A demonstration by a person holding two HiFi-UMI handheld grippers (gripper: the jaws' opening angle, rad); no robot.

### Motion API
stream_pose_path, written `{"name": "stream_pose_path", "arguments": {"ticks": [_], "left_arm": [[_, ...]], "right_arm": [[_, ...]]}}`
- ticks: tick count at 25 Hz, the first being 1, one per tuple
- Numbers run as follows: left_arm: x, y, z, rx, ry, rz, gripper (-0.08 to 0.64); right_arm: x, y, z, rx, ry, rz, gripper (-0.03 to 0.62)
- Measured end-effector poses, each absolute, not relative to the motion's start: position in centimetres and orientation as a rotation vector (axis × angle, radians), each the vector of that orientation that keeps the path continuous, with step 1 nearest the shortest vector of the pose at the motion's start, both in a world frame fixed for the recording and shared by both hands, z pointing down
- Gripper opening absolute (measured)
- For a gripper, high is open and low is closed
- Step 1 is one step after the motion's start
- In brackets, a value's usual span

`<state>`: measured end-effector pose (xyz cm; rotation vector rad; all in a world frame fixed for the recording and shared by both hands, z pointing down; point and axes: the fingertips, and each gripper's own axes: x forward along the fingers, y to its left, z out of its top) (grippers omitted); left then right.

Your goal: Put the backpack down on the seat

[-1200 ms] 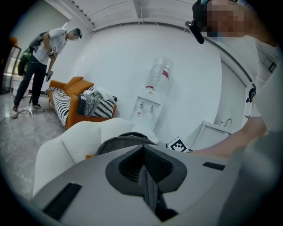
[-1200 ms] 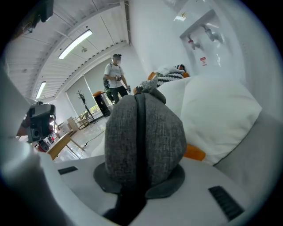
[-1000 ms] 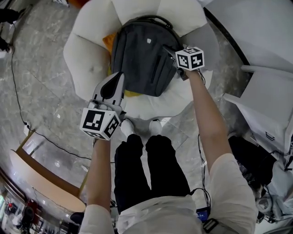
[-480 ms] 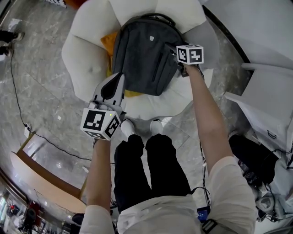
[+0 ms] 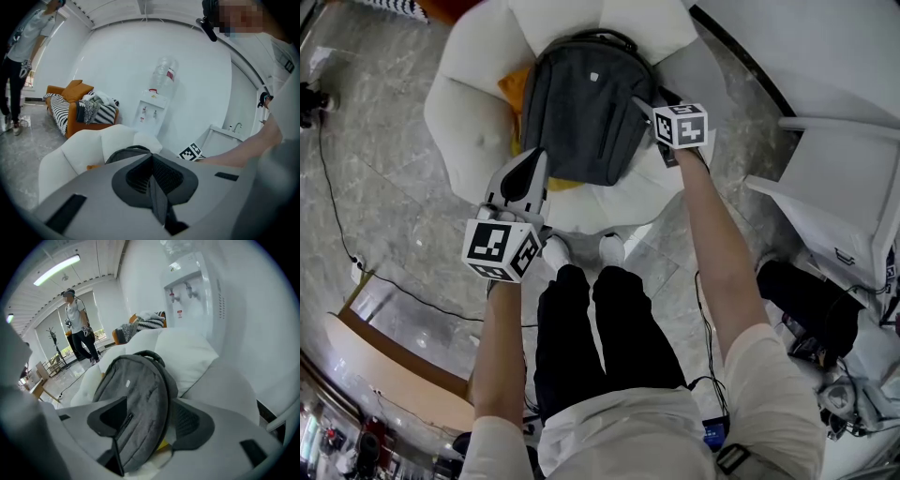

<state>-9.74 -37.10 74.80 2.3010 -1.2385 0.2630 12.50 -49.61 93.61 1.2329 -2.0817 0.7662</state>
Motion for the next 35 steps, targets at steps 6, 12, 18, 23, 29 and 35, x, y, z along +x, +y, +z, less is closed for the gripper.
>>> {"name": "stream_pose_path", "arguments": {"ticks": [6,12,18,23,29,35], "left_arm": [[-9.6,-35.6,69.3,2.287,-1.248,0.267,0.016],[-10.0,-33.9,62.7,2.271,-1.294,0.243,0.016],[-11.1,-31.6,56.1,2.251,-1.341,0.222,0.016],[-12.4,-30.3,51.1,2.248,-1.393,0.197,0.015],[-13.0,-27.9,46.1,2.245,-1.428,0.168,0.016],[-12.9,-25.6,41.9,2.265,-1.435,0.138,0.016]], "right_arm": [[10.4,-45.6,86.7,1.162,-2.174,0.784,0.110],[7.2,-41.0,78.2,1.086,-2.303,0.847,0.025],[4.8,-36.5,66.9,1.066,-2.446,0.820,0.025],[3.1,-34.1,58.5,1.041,-2.530,0.730,0.023],[2.6,-31.4,51.9,1.011,-2.560,0.657,0.024],[2.7,-28.8,46.7,0.997,-2.592,0.604,0.025]]}}
